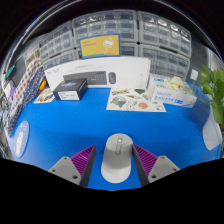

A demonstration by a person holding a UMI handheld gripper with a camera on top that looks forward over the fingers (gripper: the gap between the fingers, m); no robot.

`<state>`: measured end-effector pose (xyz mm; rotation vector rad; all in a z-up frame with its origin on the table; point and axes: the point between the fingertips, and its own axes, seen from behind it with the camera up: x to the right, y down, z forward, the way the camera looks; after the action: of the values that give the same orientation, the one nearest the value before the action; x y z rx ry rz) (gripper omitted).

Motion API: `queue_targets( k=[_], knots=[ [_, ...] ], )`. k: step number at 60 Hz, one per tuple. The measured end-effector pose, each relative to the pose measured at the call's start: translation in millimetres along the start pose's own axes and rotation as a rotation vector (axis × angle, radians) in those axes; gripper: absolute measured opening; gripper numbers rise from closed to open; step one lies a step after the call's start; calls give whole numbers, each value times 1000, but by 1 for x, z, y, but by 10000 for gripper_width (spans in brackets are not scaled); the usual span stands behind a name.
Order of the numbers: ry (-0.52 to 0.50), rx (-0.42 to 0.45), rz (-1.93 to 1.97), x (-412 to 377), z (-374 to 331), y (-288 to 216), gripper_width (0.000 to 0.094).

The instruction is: Arrange mouse

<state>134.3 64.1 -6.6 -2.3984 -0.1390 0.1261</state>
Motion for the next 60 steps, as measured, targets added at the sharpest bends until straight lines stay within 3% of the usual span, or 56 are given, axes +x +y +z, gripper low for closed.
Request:
queue_targets(
  k=[13, 25, 30, 41, 51, 60],
  knots=[
    [35, 2, -33, 1, 5, 2, 507],
    [74, 5, -17, 1, 3, 4, 434],
    [92, 0, -25, 1, 3, 4, 354],
    [165, -43, 39, 7, -3, 3, 350],
    [259, 105, 124, -16, -51, -83, 352],
    [270, 277, 123, -101, -112, -174, 353]
  ],
)
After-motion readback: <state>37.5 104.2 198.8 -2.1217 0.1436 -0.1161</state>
